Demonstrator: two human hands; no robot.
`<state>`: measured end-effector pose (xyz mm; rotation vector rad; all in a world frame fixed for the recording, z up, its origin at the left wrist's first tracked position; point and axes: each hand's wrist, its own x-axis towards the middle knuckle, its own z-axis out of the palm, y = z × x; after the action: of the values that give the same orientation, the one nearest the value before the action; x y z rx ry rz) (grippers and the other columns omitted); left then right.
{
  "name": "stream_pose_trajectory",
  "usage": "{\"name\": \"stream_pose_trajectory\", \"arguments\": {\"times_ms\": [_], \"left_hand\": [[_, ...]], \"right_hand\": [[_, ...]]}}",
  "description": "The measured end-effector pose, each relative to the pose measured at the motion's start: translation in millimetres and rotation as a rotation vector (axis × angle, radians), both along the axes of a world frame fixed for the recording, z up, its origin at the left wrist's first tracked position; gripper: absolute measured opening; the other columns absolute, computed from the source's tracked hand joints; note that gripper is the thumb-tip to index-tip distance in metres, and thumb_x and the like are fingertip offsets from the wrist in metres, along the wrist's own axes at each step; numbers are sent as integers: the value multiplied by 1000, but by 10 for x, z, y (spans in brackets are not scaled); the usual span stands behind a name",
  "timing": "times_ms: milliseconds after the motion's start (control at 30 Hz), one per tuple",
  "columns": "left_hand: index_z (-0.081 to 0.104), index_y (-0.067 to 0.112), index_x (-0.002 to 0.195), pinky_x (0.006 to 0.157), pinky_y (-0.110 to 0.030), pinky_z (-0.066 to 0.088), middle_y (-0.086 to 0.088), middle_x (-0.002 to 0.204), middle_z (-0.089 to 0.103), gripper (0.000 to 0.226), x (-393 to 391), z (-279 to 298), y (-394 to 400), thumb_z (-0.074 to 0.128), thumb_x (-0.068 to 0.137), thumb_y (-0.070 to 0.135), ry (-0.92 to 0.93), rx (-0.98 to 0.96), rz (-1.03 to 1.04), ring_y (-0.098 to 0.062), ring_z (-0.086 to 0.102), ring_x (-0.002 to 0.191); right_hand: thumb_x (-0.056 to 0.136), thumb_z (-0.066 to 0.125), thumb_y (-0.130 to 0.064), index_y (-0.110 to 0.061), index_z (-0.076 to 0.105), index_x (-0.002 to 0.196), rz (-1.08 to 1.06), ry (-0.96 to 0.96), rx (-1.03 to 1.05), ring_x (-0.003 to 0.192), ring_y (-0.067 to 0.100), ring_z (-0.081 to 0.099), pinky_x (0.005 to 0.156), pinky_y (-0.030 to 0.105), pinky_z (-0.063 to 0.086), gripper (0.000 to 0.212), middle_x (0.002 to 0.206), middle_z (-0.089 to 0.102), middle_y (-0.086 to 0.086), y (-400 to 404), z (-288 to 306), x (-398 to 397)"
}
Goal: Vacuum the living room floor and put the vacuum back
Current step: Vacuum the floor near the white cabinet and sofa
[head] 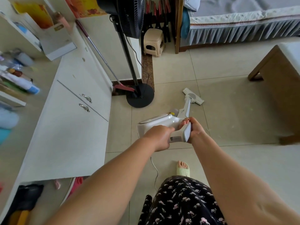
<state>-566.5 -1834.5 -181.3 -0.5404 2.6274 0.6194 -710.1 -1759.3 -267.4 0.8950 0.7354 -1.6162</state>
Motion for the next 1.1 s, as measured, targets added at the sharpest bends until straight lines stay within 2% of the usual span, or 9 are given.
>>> {"name": "stream_pose_trajectory", "arguments": {"times_ms": [233, 400, 567, 667, 800, 1000, 1100], "left_hand": [[55, 19, 107, 63, -28, 35, -8, 94, 61, 28, 545, -15, 348, 55, 82, 9, 17, 2, -15, -28, 56, 87], [54, 21, 106, 63, -28, 35, -3, 86, 55, 27, 788, 61, 484, 54, 82, 9, 30, -28, -20, -22, 46, 78], [53, 21, 107, 64, -30, 40, -8, 96, 62, 27, 999, 29, 656, 53, 82, 9, -18, -62, 2, -30, 58, 89], [52, 21, 105, 64, -29, 39, -8, 97, 63, 25, 1035, -23, 884, 53, 82, 10, -31, -60, 28, -31, 59, 90], [54, 19, 104, 64, -28, 35, -8, 98, 64, 22, 963, -71, 1336, 55, 82, 12, -46, -55, 45, -30, 59, 92], [53, 20, 103, 64, -28, 33, -8, 99, 64, 23, 846, -76, 1886, 56, 82, 13, -34, -68, 93, -31, 59, 93], [52, 21, 103, 64, -28, 33, -8, 99, 64, 23, 855, -75, 2130, 56, 82, 12, -37, -76, 123, -31, 59, 94]], "right_hand": [[66, 55, -8, -14, 44, 60, 35, 34, -38, 40, 9, 48, 44, 18, 45, 14, 52, 46, -6, 371, -50, 523], [66, 55, -8, -15, 44, 60, 23, 4, -67, 42, 8, 47, 46, 18, 45, 15, 52, 46, -7, 522, 4, 764], [64, 57, -8, -14, 47, 60, 45, -7, -43, 45, 6, 47, 52, 15, 45, 13, 54, 48, -7, 650, -20, 978], [64, 57, -8, -14, 47, 59, 76, -8, -33, 44, 7, 47, 55, 14, 44, 14, 52, 47, -6, 843, -51, 999], [65, 55, -7, -14, 45, 55, 130, 6, -36, 41, 10, 47, 48, 17, 44, 16, 52, 46, -6, 1243, -108, 899], [67, 55, -7, -13, 44, 51, 181, 30, -39, 42, 11, 46, 57, 17, 41, 20, 53, 43, -5, 1722, -142, 751], [66, 54, -7, -14, 43, 52, 230, 38, -39, 42, 11, 47, 55, 18, 43, 19, 53, 43, -5, 1906, -126, 749]]}}
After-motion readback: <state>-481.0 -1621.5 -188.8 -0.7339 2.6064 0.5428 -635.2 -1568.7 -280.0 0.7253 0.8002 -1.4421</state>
